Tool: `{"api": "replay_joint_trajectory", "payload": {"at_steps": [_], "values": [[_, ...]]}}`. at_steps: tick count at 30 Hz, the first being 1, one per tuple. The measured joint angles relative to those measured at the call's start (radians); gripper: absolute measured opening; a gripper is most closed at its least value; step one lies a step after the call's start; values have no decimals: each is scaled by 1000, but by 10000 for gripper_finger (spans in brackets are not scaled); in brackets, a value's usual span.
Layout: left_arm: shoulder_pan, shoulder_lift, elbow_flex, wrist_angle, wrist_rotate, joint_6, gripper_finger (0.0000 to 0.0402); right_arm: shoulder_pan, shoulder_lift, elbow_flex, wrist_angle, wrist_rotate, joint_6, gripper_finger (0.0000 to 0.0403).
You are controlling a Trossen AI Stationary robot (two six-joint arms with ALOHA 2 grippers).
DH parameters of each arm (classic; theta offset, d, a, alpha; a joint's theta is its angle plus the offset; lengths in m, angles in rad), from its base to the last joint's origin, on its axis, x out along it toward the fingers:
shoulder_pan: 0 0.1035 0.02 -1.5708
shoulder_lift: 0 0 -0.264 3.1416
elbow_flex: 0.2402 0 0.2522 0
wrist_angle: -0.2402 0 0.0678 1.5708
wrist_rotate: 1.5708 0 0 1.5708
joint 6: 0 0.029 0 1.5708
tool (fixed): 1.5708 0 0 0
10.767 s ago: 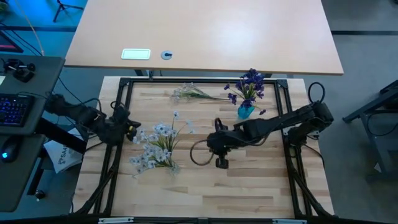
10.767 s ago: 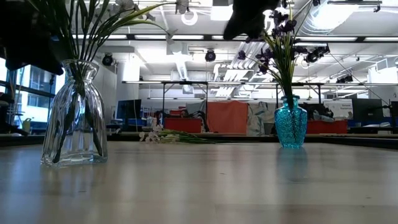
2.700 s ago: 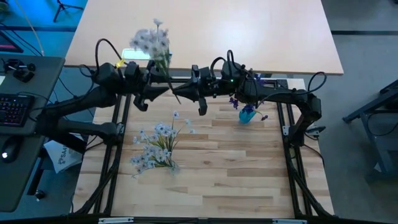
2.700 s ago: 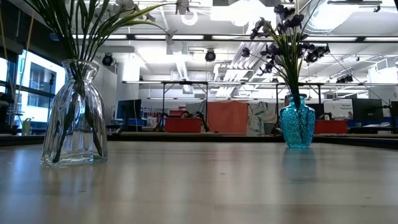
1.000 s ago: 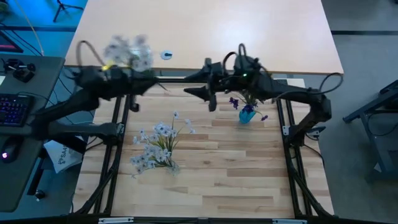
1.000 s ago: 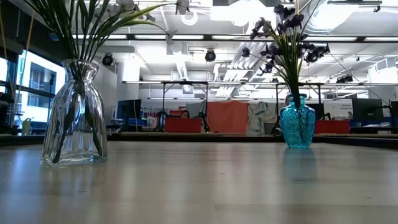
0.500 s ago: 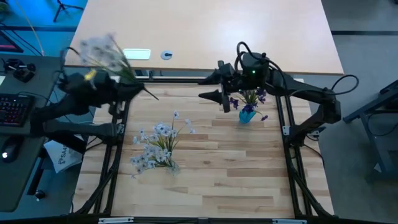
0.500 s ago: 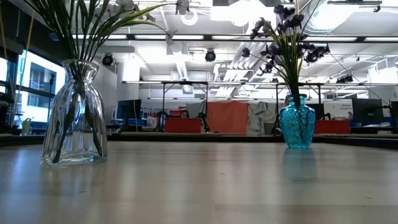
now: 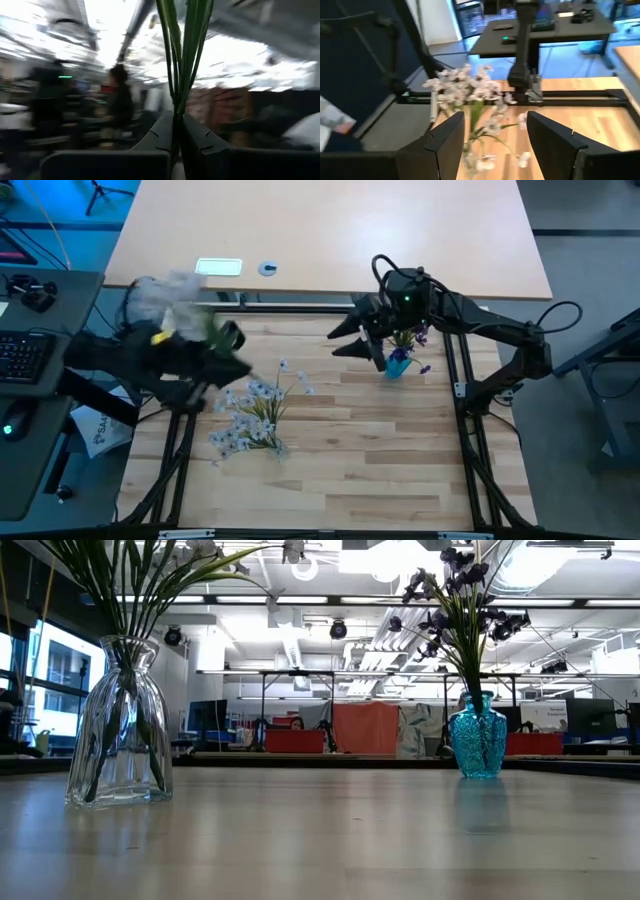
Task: Sort flowers into vase by color
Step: Put the white flowers into the transparent vase
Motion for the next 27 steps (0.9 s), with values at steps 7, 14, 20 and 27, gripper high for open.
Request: {"api": "replay_joint_trajectory", "payload": {"at_steps": [7,14,20,27], "values": [[-245,-36,29,-170,-70,-142,0,72,0,0,-4,-60,83,209],[-515,-58,28,-333,-210,-219,0,228,6,0,1,45,236,208],[-755,-58,4,-345,-306,-203,0,372,44,0,106,382,377,208],[-882,-36,-16,-339,-579,-85,0,489,181,0,386,455,492,208]]}}
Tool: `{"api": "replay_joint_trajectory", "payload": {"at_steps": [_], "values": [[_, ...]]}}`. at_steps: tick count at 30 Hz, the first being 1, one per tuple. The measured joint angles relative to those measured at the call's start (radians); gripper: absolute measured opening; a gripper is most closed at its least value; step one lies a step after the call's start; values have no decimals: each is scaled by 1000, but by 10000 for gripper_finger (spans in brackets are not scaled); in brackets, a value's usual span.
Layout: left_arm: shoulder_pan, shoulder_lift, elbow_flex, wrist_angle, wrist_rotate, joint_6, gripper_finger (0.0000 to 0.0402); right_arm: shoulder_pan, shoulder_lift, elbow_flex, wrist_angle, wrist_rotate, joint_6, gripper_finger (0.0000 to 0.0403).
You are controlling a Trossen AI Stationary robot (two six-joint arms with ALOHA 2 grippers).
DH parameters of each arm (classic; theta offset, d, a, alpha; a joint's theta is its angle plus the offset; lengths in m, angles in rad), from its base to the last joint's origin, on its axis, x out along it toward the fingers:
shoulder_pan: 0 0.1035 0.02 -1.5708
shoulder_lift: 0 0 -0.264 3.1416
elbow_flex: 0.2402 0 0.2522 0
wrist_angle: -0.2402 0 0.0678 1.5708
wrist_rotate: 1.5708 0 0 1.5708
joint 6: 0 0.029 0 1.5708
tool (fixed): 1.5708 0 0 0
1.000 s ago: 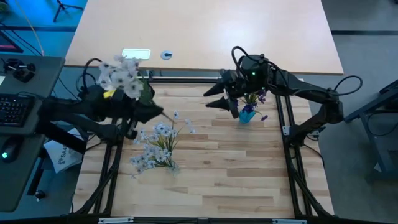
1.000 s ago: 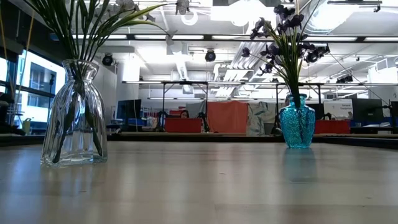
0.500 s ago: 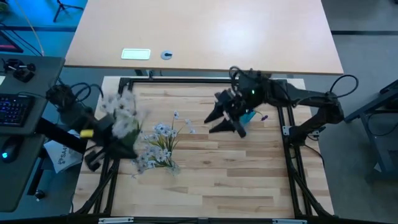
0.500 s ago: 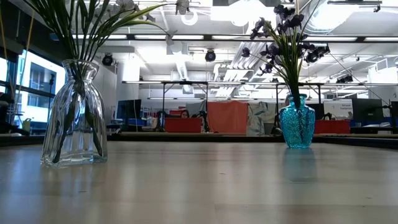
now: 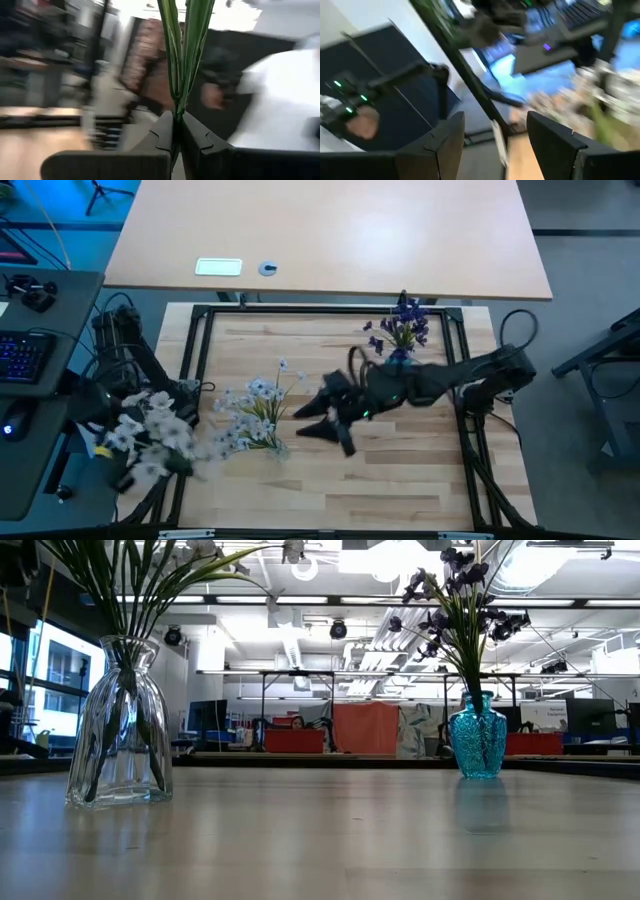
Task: Sort flowers into vase by color
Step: Put the white flowers into the transparent vase
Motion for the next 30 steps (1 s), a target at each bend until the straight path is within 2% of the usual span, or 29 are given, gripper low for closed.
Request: {"api": "replay_joint_trajectory", "payload": {"at_steps": [3,5,9,13,17,21,24,30], "values": [[23,32,0,36,-142,88,0,21,71,0,185,2,-6,208],[57,56,0,84,-187,121,0,26,110,0,307,2,-28,208],[129,127,0,165,-199,130,0,27,161,0,482,20,-111,208],[202,210,0,257,-187,125,0,33,187,0,584,43,-162,208],[247,250,0,331,-221,102,0,59,188,0,587,35,-175,208],[272,257,0,353,-257,81,0,96,188,7,577,33,-262,208],[286,257,0,365,-229,78,0,116,187,35,539,113,-297,208],[309,270,0,370,-176,88,0,108,187,110,350,236,-316,208]]}}
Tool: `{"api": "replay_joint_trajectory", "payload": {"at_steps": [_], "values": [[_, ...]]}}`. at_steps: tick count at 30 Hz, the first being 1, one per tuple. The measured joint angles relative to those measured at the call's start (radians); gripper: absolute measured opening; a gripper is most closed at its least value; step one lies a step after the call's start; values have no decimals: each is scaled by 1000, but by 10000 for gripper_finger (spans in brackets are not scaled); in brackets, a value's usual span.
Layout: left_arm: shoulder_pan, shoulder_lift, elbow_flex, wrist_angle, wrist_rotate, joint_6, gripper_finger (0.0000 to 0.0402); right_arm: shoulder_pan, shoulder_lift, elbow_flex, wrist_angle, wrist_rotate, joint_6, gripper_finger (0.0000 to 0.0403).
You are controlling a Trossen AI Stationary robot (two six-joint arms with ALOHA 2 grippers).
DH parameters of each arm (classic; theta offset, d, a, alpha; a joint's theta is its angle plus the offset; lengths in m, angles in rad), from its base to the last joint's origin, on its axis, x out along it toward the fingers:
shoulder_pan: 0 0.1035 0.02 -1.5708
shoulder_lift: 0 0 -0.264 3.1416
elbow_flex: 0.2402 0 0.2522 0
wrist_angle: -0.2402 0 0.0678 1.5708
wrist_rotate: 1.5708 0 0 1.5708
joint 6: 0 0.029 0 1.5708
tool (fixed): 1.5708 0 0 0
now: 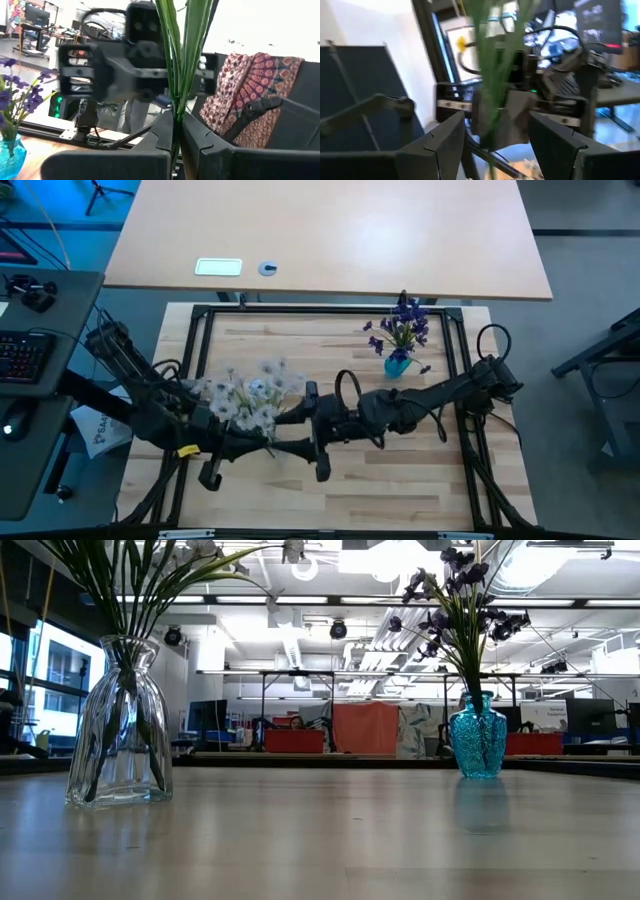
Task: Sort flowers into vase by color
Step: Put the white flowers into the transparent vase
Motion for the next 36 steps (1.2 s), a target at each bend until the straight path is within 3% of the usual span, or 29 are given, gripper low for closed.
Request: {"api": "replay_joint_trajectory", "payload": {"at_steps": [13,18,22,27,33,36], "values": [[74,27,0,0,13,-10,0,-19,-1,37,-96,-20,26,208],[107,26,0,-8,89,-13,0,-31,0,37,-100,-10,24,208],[127,26,0,-8,94,-12,0,-39,0,37,-115,-9,24,197],[131,26,0,-21,94,-12,0,-38,0,37,-115,-9,27,140],[131,26,1,-33,87,-13,0,-39,0,37,-115,-9,23,27],[131,26,1,-33,89,-12,1,-37,0,37,-115,-1,13,10]]}}
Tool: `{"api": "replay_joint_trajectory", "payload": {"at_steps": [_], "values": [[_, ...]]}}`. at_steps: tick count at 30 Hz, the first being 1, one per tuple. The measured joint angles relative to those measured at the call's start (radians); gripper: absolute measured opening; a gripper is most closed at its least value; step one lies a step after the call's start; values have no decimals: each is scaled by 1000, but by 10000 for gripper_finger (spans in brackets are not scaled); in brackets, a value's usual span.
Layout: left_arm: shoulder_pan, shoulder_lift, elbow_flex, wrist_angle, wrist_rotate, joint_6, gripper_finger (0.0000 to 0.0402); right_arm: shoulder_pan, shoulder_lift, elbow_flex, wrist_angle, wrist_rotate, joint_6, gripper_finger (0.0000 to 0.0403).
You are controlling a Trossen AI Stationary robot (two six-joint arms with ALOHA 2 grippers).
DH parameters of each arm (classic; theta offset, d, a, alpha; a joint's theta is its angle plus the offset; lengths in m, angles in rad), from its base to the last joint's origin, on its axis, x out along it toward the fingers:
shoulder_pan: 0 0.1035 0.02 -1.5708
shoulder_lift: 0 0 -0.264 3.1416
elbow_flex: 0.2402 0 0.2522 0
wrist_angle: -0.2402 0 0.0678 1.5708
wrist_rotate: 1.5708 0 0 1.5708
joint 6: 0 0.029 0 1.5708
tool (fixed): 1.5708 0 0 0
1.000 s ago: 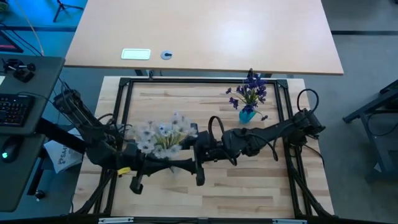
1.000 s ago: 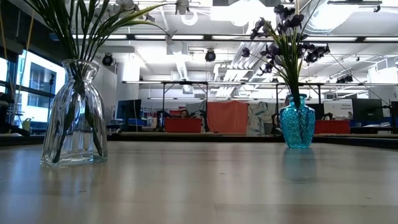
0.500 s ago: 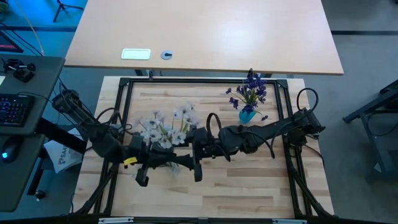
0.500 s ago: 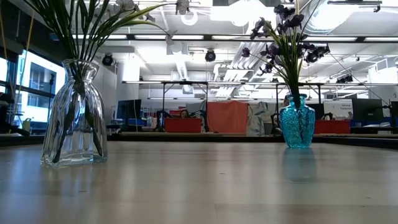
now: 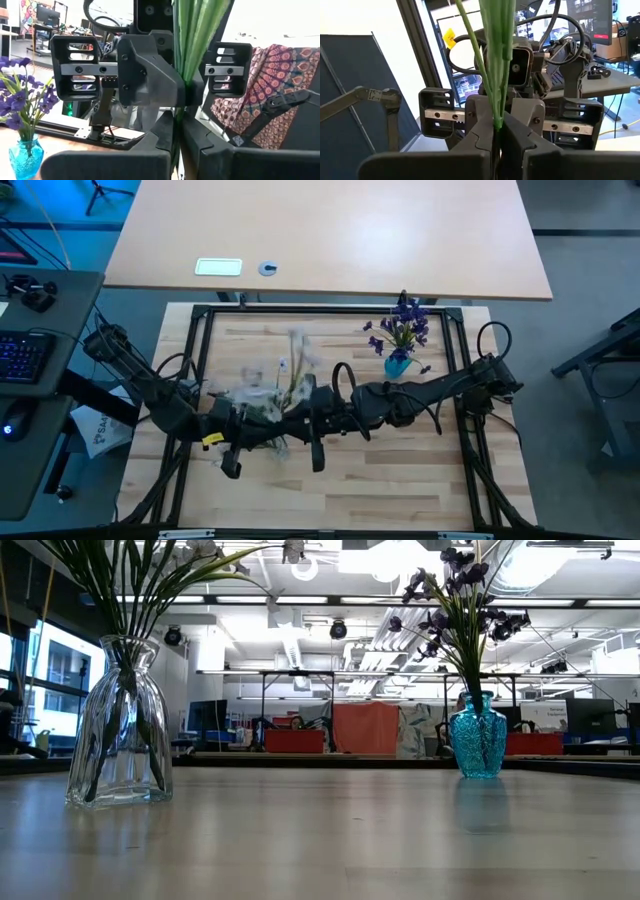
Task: Sort flowers into vase by color
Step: Put the white flowers into the transparent vase
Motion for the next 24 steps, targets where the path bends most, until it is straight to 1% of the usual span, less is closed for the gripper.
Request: {"api": "replay_joint_trajectory", "payload": {"at_steps": [2,4,6,9,12,16,18,20,22,24], "values": [[0,0,0,0,-8,-8,6,0,0,0,-1,7,9,10],[0,-4,0,-5,-24,0,20,0,-3,0,-9,13,4,5],[-5,-21,0,-26,-40,7,42,1,-19,0,-48,14,-4,5],[-26,-84,0,-111,-94,-1,81,9,-74,0,-141,22,-19,3],[-68,-162,1,-234,-124,-45,115,31,-138,0,-235,77,-57,3],[-141,-257,1,-334,-125,-117,136,79,-193,-9,-402,177,-76,2],[-187,-289,1,-350,-130,-127,137,105,-207,-45,-468,212,-44,1],[-232,-305,1,-349,-144,-97,135,121,-217,-113,-490,207,27,1],[-268,-309,1,-349,-169,-42,132,135,-224,-208,-461,177,104,1],[-291,-306,1,-350,-201,-5,128,149,-227,-318,-357,138,169,1]]}}
